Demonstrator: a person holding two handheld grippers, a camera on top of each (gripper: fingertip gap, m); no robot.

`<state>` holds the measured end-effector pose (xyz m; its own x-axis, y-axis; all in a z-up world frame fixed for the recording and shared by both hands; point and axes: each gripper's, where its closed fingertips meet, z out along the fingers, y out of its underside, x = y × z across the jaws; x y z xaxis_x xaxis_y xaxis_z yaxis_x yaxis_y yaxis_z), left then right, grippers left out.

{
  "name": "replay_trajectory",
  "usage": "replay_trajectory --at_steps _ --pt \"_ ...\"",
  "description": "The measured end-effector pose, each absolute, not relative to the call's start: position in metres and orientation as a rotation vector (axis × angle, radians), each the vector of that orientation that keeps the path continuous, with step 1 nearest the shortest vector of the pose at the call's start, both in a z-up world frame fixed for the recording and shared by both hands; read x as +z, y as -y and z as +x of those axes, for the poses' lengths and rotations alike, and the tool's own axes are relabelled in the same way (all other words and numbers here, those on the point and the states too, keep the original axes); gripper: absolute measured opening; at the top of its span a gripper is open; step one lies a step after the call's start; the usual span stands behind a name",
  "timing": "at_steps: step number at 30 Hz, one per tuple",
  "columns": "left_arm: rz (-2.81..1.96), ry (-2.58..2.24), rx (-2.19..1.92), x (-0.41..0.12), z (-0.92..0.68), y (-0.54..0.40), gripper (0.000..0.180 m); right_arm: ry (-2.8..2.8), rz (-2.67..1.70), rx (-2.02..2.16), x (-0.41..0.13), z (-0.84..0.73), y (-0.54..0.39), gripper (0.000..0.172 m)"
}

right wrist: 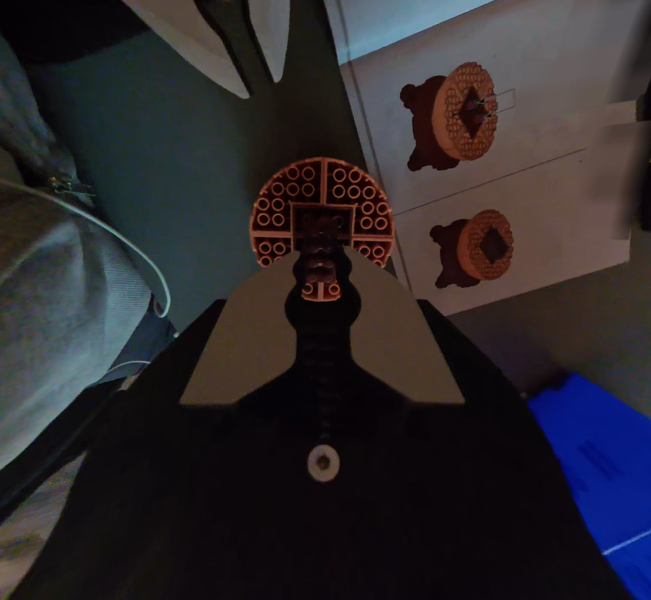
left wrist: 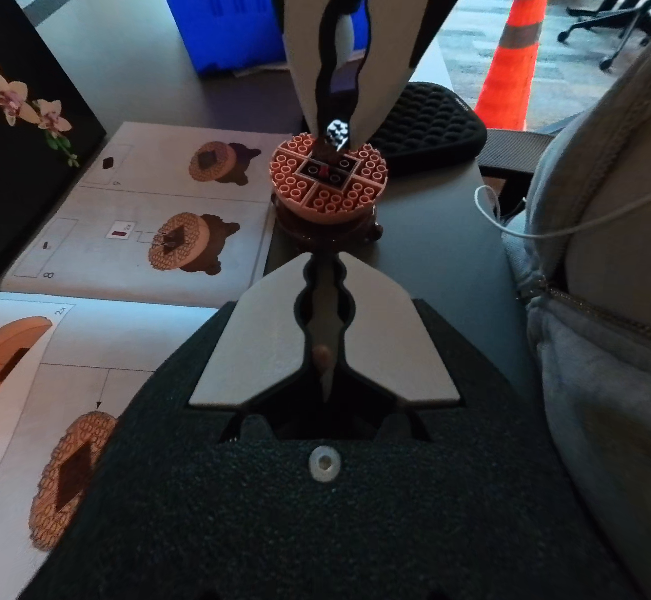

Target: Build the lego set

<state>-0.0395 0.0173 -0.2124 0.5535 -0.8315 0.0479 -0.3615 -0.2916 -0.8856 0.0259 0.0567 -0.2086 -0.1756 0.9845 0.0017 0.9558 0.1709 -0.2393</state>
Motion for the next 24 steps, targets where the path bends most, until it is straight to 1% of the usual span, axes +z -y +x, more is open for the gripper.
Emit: replay_trajectory --at_steps 5,24 --pt "-1.883 -0.931 -0.675 -0.2114 -0.0418 -0.0194 0.009 2.232 -1.979 0.268 -0.2105 0.026 -0.0574 0.015" --pt "-1.876 -0.92 -0.679 -0.2098 -0.0426 -0.0199 0.011 2.306 -1.988 0.184 -0.2122 0.0235 -0.0549 0.015"
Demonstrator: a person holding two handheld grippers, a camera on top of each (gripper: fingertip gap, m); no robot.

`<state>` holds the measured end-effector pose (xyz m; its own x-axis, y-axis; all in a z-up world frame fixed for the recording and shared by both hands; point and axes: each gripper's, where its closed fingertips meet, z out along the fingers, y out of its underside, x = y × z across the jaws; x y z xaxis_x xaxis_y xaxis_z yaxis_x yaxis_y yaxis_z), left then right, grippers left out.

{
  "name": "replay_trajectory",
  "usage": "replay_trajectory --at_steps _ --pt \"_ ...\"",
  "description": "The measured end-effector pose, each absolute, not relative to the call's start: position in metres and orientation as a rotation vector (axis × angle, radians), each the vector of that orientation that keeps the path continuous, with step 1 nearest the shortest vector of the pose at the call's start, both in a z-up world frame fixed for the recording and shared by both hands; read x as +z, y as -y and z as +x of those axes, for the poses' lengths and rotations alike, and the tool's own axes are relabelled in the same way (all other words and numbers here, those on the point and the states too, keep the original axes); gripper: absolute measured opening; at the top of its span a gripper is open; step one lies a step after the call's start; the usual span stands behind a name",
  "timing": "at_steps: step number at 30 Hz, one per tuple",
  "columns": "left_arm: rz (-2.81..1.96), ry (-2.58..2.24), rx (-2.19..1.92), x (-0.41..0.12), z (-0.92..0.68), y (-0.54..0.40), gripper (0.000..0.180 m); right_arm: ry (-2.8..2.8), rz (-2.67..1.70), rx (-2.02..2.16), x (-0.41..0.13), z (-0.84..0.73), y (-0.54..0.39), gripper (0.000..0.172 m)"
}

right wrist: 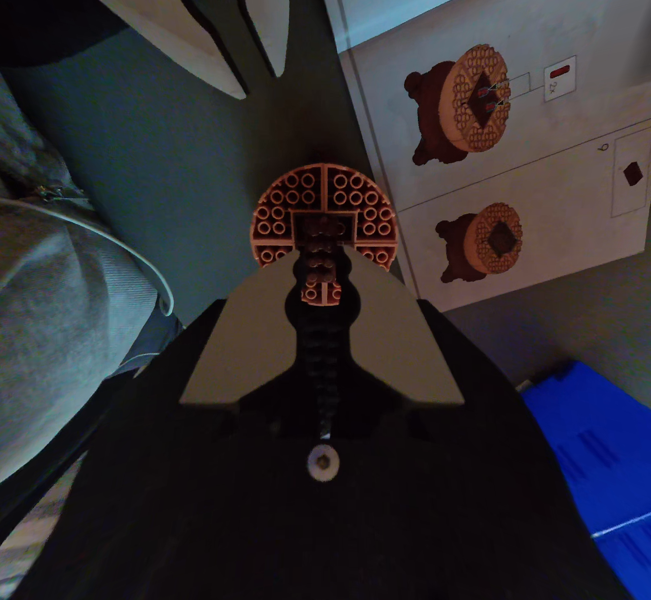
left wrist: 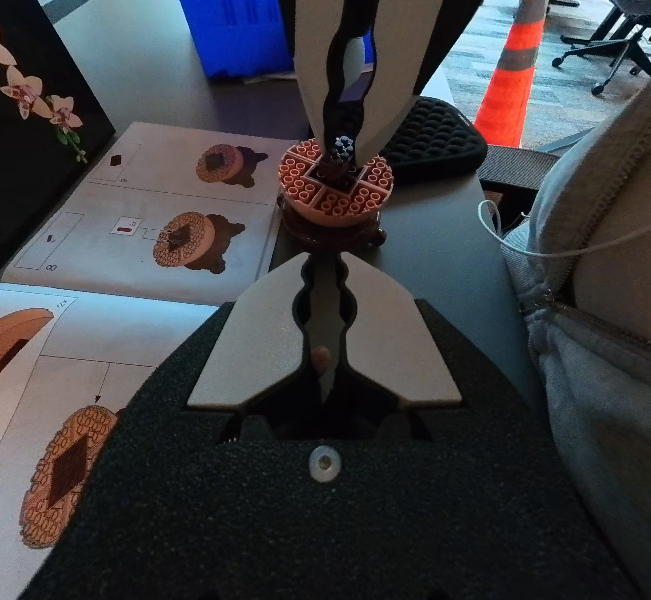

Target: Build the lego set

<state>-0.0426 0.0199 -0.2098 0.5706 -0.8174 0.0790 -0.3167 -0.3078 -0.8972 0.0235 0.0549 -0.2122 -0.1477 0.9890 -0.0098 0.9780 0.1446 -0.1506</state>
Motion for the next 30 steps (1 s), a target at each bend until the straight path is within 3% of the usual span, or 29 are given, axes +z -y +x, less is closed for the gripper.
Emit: replay_trajectory --at_steps 12,15,20,24,30 --pt "-1.869 -0.912 -0.679 -0.209 -0.043 -0.02 0.011 2.34 -1.985 0.13 -0.205 0.028 -0.062 0.016" --pt "-1.866 -0.896 -0.698 -0.207 -0.044 -0.021 0.011 2.142 -1.963 0.671 -0.17 0.018 -0.056 0.015" --pt "-1.861 -0.863 -0.723 -0.204 -0.046 -0.022 0.011 1.338 -1.53 1.814 -0.062 0.011 -0.071 0.015" --pt "-1.869 -0.854 -0.728 -0.205 -0.047 -0.023 0.011 1.036 -1.341 2.093 -0.038 0.019 -0.081 0.015" --pt "-1.871 -0.853 -0.733 -0.206 -0.046 -0.023 0.011 1.042 -1.314 2.138 -0.034 0.014 -0.071 0.015"
